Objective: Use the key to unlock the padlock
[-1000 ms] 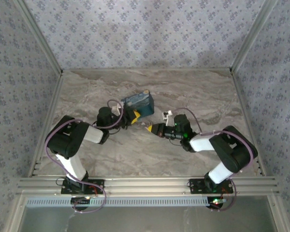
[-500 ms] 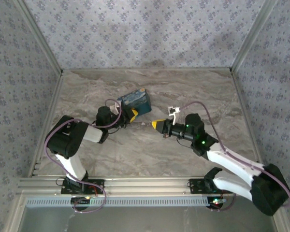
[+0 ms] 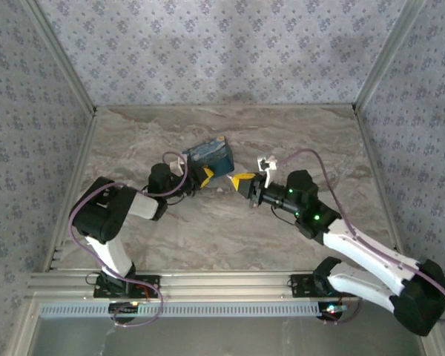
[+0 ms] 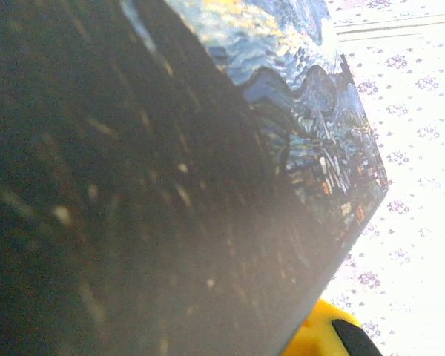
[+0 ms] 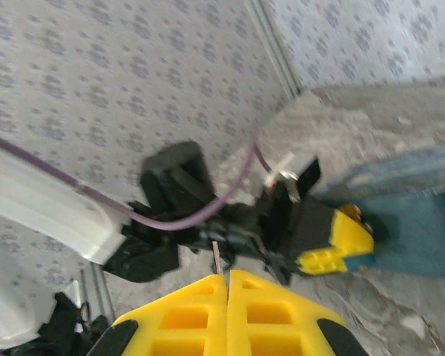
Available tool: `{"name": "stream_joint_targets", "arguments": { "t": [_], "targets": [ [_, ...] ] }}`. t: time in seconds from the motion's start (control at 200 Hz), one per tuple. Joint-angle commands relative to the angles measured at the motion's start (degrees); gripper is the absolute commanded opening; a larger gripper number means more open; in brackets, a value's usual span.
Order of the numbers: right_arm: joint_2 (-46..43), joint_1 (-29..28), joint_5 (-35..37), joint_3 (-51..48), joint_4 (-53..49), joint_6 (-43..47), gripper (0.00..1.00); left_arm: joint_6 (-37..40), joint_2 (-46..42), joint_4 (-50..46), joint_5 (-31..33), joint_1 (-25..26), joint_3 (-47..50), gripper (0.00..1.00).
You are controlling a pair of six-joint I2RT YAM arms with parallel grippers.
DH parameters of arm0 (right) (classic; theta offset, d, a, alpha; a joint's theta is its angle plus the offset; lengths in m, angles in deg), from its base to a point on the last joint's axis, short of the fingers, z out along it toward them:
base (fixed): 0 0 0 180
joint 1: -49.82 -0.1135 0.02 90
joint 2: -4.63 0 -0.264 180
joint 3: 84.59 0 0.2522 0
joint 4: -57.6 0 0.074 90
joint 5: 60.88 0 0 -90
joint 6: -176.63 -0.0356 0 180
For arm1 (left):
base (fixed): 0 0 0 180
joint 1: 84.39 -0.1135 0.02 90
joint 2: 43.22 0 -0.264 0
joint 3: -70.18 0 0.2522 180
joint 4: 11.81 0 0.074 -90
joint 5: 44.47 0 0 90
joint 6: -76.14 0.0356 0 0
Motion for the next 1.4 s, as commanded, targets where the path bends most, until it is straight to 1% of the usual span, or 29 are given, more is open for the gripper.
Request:
{"name": "stream_joint_targets", "arguments": {
  "t": [0.0,0.13,0.26,0.455,0.889,1.399],
  "targets": [
    [5.3,0.9,-0.1,-2.5,5.3,-7.6,0.00,-0.7,0.1,4.7,-1.8,0.5,-2.2,0.00],
    [14.1,0.9,-0.6,-4.3,15.2,-15.3,0.00,-1.0,-0.1,5.1,-2.1,0.5,-1.9,0.00],
    [22.1,0.1,-0.2,-5.0,24.4,-20.9,0.00,-1.6,-0.2,5.9,-2.4,0.5,-1.6,0.00],
    [30.8,0.6,0.3,-5.4,35.1,-27.7,0.00,-1.8,-0.5,6.6,-3.2,0.5,-1.2,0.00],
    [39.6,2.8,-1.8,-4.6,44.9,-33.9,0.00,-2.7,0.6,9.8,-5.6,0.1,0.0,0.00],
    [40.8,2.6,-3.6,-2.5,43.6,-33.9,0.00,-2.9,1.1,10.3,-5.7,0.0,0.0,0.00]
  ]
}}
